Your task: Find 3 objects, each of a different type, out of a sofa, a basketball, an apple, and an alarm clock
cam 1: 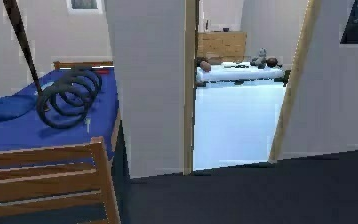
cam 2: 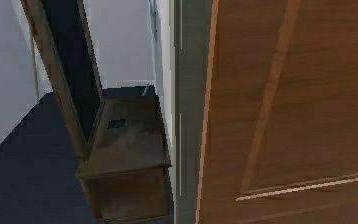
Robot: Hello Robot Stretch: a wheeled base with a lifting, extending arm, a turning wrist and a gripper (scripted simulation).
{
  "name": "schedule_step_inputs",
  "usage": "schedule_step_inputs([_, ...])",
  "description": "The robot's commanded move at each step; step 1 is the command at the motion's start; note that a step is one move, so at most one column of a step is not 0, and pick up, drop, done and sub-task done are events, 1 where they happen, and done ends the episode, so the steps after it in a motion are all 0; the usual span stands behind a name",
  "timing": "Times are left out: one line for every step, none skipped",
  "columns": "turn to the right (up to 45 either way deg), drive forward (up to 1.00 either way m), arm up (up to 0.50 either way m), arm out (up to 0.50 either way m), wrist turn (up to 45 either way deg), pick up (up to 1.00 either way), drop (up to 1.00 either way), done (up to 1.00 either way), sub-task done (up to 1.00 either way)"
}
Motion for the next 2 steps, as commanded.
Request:
schedule_step_inputs([18.0, 0.00, 0.00, 0.00, 0.0, 0.00, 0.00, 0.00, 0.00])
schedule_step_inputs([0.0, 1.00, 0.00, 0.00, 0.0, 0.00, 0.00, 0.00, 0.00])
